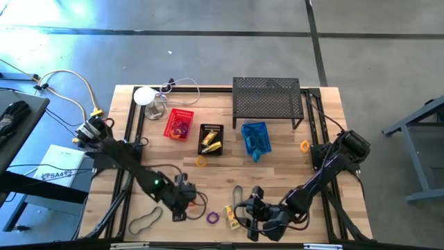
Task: Pick & Place Office Desk Supplies
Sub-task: Put the orange wrist coil keychain into the orange bin
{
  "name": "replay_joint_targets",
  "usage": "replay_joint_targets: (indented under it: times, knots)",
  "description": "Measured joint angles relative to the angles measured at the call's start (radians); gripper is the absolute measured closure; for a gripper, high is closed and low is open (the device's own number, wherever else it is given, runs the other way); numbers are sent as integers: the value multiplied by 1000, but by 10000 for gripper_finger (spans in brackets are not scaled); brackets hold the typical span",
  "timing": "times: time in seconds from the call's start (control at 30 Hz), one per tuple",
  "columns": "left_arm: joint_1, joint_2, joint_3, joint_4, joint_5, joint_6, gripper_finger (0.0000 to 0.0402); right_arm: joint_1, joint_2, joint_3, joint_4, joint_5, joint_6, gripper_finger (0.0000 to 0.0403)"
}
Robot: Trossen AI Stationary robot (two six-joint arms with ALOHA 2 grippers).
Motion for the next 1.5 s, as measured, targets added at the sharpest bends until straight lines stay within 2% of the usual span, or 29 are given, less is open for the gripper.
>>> replay_joint_targets:
  times: [0.37,0.53,0.7,0.87,1.07,1.17,1.33,1.5]
  knots:
    - [235,-149,1,-226,0,141,394,10,0,0,-28,0,58,198]
    - [338,-213,1,-360,71,227,394,8,0,0,-32,3,61,198]
    - [431,-293,1,-500,78,285,394,7,0,0,-39,4,75,198]
    - [489,-382,1,-498,69,349,393,7,0,0,-43,4,75,198]
    - [629,-422,1,-476,-74,371,393,7,0,0,-44,4,71,198]
    - [738,-408,2,-448,-155,287,393,0,0,0,-44,4,48,198]
    - [886,-380,-3,-451,-134,256,393,-14,0,0,-44,2,37,198]
    - [949,-334,-3,-449,-114,233,393,-20,0,0,-47,1,15,198]
